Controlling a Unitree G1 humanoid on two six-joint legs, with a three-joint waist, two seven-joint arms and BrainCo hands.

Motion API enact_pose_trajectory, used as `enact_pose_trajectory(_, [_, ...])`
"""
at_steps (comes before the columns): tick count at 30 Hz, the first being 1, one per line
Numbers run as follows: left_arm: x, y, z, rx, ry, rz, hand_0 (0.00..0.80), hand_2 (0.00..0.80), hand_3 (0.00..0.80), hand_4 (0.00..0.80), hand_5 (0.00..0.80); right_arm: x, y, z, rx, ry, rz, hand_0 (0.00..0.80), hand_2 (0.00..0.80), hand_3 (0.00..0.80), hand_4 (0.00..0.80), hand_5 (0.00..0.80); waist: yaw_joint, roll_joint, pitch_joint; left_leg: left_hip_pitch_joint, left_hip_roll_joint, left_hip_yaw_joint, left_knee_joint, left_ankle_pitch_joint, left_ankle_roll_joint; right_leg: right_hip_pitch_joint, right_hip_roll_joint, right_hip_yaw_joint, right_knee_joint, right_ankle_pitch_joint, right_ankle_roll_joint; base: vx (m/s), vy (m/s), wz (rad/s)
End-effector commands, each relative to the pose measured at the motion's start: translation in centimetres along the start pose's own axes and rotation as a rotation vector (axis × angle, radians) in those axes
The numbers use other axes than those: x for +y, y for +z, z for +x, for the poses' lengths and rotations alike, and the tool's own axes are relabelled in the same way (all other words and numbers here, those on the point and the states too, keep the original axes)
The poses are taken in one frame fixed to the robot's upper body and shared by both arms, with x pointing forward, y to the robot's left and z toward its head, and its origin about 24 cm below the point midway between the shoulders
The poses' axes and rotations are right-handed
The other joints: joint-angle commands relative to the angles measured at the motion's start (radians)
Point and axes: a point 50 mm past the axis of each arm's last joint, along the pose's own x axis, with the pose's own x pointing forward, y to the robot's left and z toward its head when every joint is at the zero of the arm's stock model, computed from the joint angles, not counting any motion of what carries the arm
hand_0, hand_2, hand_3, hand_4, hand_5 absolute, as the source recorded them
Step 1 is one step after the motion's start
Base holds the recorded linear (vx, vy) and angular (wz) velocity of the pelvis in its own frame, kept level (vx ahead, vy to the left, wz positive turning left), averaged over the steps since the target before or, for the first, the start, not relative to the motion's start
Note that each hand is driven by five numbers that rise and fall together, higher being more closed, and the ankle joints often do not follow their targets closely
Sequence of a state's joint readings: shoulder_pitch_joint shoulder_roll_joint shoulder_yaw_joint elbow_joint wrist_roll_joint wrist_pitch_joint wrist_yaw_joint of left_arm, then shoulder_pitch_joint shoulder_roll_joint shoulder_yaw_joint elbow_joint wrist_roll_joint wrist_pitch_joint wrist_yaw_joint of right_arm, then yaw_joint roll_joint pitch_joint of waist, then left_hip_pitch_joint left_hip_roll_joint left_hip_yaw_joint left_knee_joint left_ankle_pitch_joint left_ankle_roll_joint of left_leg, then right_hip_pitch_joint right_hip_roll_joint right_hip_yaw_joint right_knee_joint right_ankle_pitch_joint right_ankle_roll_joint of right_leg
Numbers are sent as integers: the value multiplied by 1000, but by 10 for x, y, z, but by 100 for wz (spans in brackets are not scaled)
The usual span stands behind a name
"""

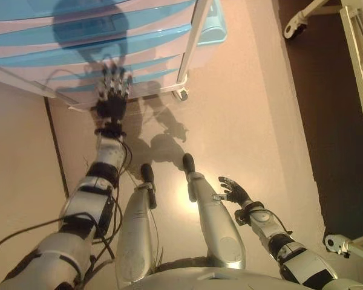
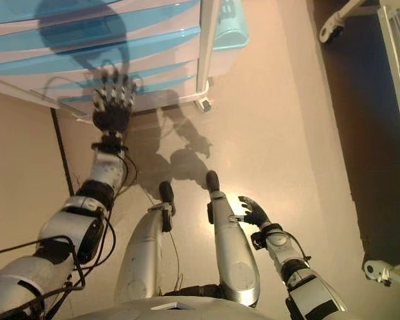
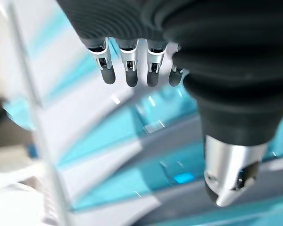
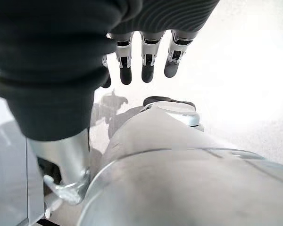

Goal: Open the drawer and pick up the medicine

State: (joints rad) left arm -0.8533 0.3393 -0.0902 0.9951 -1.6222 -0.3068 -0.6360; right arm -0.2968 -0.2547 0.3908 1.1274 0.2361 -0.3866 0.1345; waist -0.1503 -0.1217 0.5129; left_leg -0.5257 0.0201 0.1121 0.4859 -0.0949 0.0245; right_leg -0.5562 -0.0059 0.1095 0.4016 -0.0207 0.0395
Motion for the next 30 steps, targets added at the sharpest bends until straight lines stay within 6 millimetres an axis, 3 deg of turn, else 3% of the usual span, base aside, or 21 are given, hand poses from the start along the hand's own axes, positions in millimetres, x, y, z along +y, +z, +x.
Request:
enact_pose_trajectory(1, [-33,28,32,-141,-155,-51,0,0,0,0,0,6,-2,-7,-54,41,-24,0,0,0,0,0,-20,-15,-35,-38,-25,18,58,-85,29,-18,0,-35,-59,65,-27,6,7,-14])
enact_pose_trajectory(10, [-73,63,68,-306,-286,-152,0,0,0,0,0,13,-8,-13,-67,56,-46,0,0,0,0,0,-49,-29,-25,-54,-18,30,99,-120,31,-29,4,-26,-53,58,-33,19,18,-9])
enact_pose_trajectory(13, [-98,71,76,-339,-468,-180,0,0,0,0,0,14,-10,-15,-68,62,-56,0,0,0,0,0,-53,-31,-20,-52,-19,31,100,-125,33,-28,7,-23,-52,55,-37,11,4,-4])
enact_pose_trajectory(14, [-105,71,77,-347,-524,-193,60,60,60,60,60,13,-10,-16,-69,63,-58,0,0,0,0,0,-52,-31,-19,-52,-19,31,99,-125,32,-29,8,-23,-53,54,-38,0,0,0])
enact_pose_trajectory(15, [-113,70,77,-345,-597,-207,295,295,295,295,295,13,-10,-16,-69,64,-60,0,0,0,0,0,-51,-30,-18,-52,-19,30,97,-125,32,-29,9,-22,-52,54,-39,0,0,0])
enact_pose_trajectory(16, [-119,68,77,-344,-652,-219,436,436,436,436,436,13,-10,-16,-69,64,-64,0,0,0,0,0,-50,-29,-17,-51,-20,30,97,-125,32,-29,10,-21,-50,53,-40,0,0,0])
enact_pose_trajectory(17, [-133,64,76,-335,-764,-238,800,800,800,800,800,13,-11,-17,-66,66,-72,0,0,0,0,0,-49,-28,-16,-48,-20,30,92,-123,32,-25,11,-19,-52,53,-41,0,0,0])
enact_pose_trajectory(20, [-157,52,71,-270,-1024,-274,800,800,800,800,800,11,-10,-16,-65,67,-81,0,0,0,0,0,-45,-27,-13,-39,-23,28,75,-115,31,-15,13,-17,-61,57,-43,0,0,0])
enact_pose_trajectory(25, [-183,18,52,-88,-1251,-238,800,800,800,800,800,6,-6,-15,-62,59,-106,0,0,0,0,0,-24,-14,-1,-12,-30,15,36,-97,28,10,13,-21,-74,57,-44,-11,-6,3])
enact_pose_trajectory(28, [-176,4,39,-19,-1245,-254,800,800,800,800,800,3,-5,-14,-58,47,-115,0,0,0,0,0,-7,-1,6,8,-40,0,7,-81,26,28,10,-29,-80,54,-46,-12,-13,7])
enact_pose_trajectory(30, [-157,-10,21,51,-1207,-300,800,800,800,800,800,0,-4,-13,-53,34,-119,0,0,0,0,0,18,12,7,21,-47,-17,-22,-60,20,42,7,-42,-81,44,-50,-20,-31,16])
